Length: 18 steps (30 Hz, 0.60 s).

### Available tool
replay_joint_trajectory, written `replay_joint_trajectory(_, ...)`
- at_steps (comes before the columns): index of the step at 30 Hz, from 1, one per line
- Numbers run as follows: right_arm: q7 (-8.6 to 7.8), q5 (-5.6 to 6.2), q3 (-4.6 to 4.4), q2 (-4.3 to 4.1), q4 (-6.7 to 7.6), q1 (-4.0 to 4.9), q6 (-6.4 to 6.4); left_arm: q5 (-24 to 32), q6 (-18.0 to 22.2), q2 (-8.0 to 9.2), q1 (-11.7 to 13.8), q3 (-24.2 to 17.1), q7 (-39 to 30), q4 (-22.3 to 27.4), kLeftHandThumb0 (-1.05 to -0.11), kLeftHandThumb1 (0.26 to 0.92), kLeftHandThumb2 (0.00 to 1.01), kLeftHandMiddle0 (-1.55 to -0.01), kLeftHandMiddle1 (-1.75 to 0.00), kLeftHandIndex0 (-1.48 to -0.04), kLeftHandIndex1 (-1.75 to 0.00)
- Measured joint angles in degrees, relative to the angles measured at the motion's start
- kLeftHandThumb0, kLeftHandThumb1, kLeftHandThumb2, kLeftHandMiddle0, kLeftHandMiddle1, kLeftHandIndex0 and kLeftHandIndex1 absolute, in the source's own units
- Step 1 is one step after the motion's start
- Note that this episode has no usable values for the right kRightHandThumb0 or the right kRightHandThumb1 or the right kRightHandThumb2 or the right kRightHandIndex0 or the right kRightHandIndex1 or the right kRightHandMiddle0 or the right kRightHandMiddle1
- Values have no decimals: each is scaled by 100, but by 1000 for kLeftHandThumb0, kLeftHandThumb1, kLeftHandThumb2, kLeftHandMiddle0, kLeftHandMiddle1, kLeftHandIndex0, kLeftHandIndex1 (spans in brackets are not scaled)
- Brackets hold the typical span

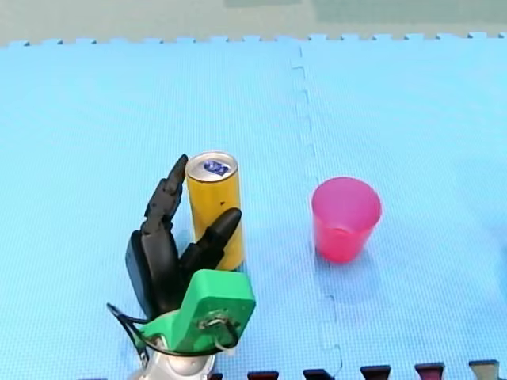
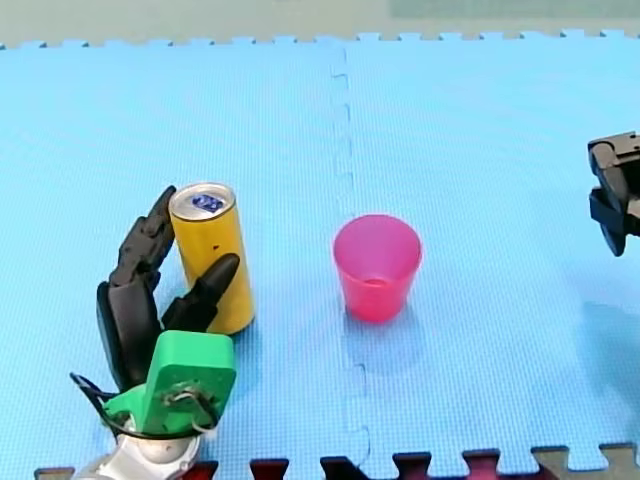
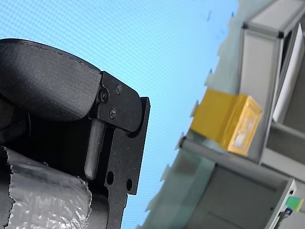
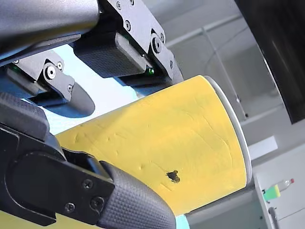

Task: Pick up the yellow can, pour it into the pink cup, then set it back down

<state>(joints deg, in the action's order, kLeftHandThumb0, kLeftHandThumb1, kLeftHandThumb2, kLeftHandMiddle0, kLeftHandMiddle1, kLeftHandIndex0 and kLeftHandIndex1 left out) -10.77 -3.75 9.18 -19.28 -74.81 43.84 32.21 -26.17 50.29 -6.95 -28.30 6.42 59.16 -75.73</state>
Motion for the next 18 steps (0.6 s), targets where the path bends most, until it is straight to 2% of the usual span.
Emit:
replay_joint_trajectory(5,3,-1,-3,1,0,12,-3,10,-16,-2,-9,51,31,2,-919,833,6,-625,-4,-531,0)
replay_joint_trajectory(11,135,-93,-68,1,0,59,-12,109,-15,-17,-8,34,-61,18,-938,838,4,-636,-6,-524,0)
replay_joint_trajectory(18,209,-136,-107,6,-1,109,-32,278,43,-11,-7,-34,-353,72,-966,841,2,-606,0,-495,0)
